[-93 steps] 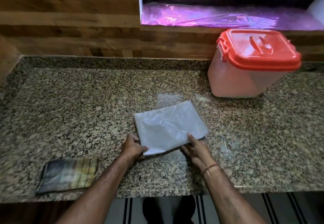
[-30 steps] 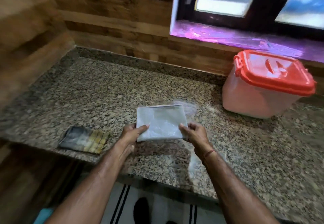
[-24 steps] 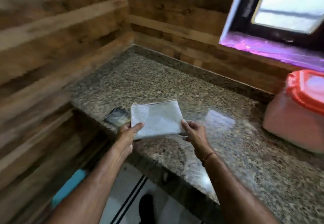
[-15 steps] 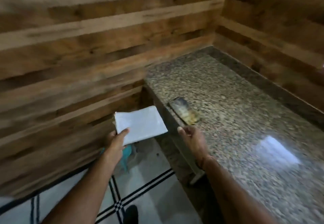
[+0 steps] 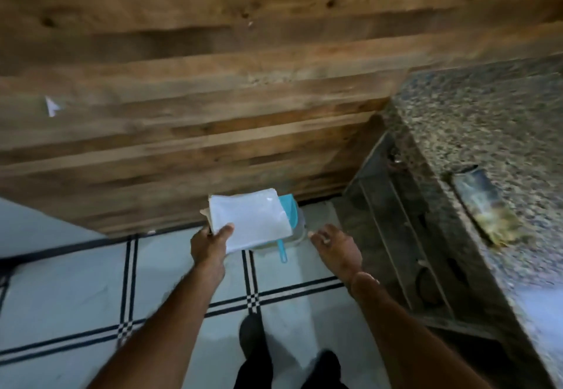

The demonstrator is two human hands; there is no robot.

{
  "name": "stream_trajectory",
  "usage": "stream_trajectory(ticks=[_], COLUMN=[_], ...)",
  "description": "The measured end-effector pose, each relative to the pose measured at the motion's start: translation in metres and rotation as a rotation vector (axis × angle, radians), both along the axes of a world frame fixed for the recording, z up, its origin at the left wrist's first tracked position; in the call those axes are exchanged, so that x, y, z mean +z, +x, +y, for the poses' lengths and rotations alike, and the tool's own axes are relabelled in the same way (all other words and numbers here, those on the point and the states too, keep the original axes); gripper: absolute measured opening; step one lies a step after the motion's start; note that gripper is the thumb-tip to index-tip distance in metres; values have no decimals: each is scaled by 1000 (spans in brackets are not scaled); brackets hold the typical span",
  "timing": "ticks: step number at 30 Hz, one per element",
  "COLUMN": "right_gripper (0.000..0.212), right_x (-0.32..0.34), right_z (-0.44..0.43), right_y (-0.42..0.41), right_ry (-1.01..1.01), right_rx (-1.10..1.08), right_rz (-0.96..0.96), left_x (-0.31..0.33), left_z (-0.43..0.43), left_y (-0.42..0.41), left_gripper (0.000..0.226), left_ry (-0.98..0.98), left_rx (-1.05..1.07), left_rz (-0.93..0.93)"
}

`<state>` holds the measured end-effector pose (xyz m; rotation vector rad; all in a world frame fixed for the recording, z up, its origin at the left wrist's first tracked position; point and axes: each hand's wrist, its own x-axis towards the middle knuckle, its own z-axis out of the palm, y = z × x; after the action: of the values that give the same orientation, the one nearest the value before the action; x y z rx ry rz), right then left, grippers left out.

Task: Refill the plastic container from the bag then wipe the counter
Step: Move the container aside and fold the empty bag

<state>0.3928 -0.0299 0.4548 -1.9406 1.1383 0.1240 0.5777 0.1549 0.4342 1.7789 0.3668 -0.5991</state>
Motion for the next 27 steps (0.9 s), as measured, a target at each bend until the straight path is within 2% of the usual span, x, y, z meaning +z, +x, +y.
stream_trajectory(ticks=[6,8,10,14,19,21,24,27], right_gripper=[31,37,43,51,65,64,51,35], right_x=[-111,-174,-207,-337,-459,-492,-515,-515], right_z=[-2,-6,-9,-15,-14,-12,-10,-11], right_y=[62,77,87,111,143,151,153,140], right_ry=[9,50,85,146,42,-13,-61,44], right_rx=[53,38,31,30,69,61,18,-200], right_rz=[127,168,196,254,380,421,409,184], left_x=[-90,-145,-171,-276,-368,-396,-416,-414], left_z=[-10,-17,-21,-37,-43,-40,-34,-31], left_y=[42,53,60,75,84,85,84,77], left_gripper=[15,16,17,13,11,9,13,13], left_ry=[58,87,78,47,-32,-47,-66,-72], left_rx=[28,35,57,111,213,226,266,311], left_rz=[8,14,41,73,111,136,169,193])
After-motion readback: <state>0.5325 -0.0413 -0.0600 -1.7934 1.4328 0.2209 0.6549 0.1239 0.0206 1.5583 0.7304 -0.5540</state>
